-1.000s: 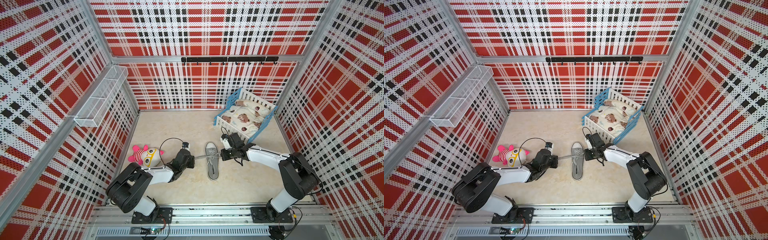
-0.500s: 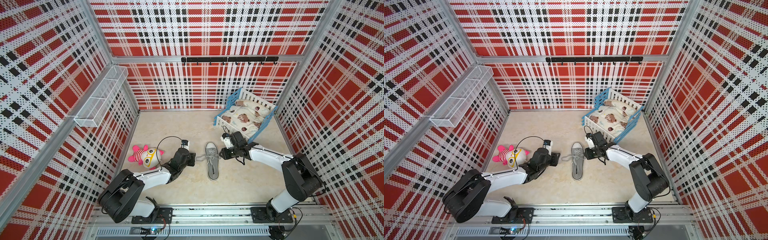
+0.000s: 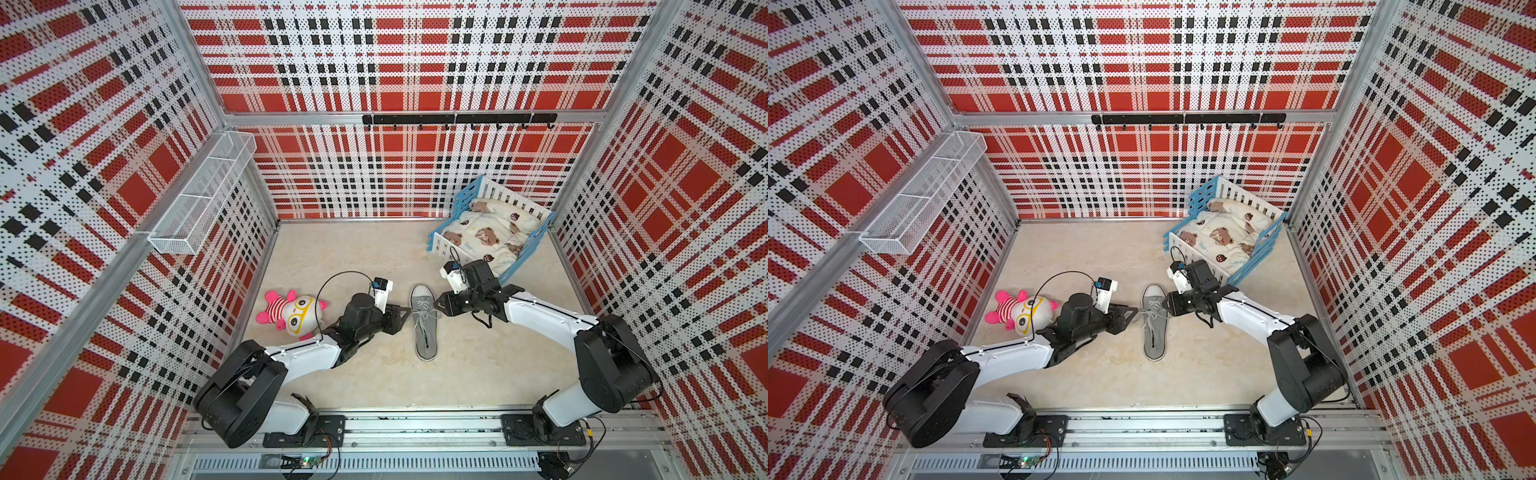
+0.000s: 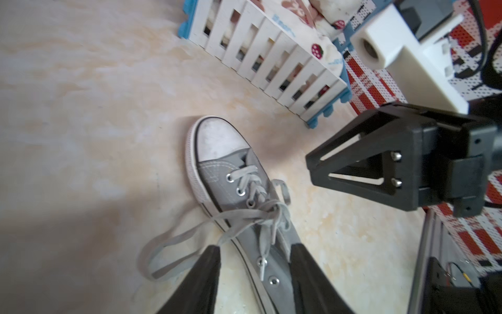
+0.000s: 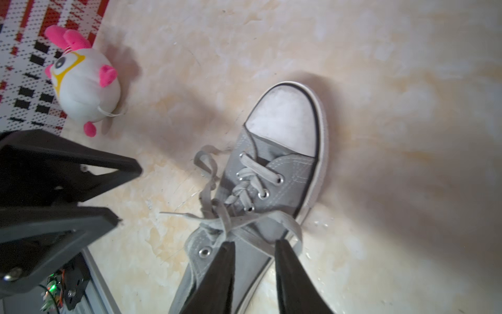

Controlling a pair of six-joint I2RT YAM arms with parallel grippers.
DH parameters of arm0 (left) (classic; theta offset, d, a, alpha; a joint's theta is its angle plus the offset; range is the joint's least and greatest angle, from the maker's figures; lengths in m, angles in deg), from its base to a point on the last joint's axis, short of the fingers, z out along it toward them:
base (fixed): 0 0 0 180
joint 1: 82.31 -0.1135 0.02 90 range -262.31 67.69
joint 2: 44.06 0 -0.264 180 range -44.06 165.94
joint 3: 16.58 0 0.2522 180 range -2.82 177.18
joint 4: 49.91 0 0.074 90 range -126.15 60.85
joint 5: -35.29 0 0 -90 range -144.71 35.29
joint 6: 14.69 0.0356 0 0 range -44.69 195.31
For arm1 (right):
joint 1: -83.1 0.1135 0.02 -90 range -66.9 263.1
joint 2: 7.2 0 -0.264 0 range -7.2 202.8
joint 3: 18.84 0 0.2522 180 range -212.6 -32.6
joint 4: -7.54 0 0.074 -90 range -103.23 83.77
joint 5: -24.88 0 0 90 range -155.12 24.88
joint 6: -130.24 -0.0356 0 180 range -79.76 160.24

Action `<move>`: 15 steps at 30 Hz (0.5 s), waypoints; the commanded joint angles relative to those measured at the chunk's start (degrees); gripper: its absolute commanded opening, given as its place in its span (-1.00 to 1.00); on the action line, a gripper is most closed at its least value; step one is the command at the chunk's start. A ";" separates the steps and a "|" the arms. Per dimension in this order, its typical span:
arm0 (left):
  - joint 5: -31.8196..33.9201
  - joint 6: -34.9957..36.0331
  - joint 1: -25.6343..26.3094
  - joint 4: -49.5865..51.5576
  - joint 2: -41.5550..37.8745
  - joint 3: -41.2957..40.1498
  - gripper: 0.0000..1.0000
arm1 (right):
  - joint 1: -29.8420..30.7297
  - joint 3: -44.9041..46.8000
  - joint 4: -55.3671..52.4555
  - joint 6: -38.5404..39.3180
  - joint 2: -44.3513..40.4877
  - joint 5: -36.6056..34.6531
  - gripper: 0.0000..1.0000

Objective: Tie the shoes
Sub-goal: Tie the shoelace on the shoe.

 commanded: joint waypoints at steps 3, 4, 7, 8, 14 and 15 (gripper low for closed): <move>-7.46 -0.52 -0.15 -3.06 5.23 3.47 -0.08 | 1.47 0.68 4.14 -1.30 2.70 5.17 -0.45; -7.40 -0.46 -0.13 -3.06 5.91 3.82 -0.10 | 1.70 0.58 4.03 -1.36 3.14 5.45 -0.45; -6.93 -0.24 -0.15 -3.06 7.55 4.70 -0.18 | 2.44 0.47 4.16 -1.32 4.65 5.33 -0.47; -6.94 -0.17 -0.16 -3.13 7.94 4.97 -0.22 | 2.48 0.55 4.34 -1.47 4.86 5.26 -0.47; -6.83 0.12 -0.15 -3.15 9.47 6.15 -0.34 | 2.43 0.49 4.10 -1.45 5.25 4.07 -0.51; -6.85 0.21 -0.16 -3.15 9.76 6.33 -0.36 | 2.44 0.43 4.10 -1.40 5.41 4.11 -0.51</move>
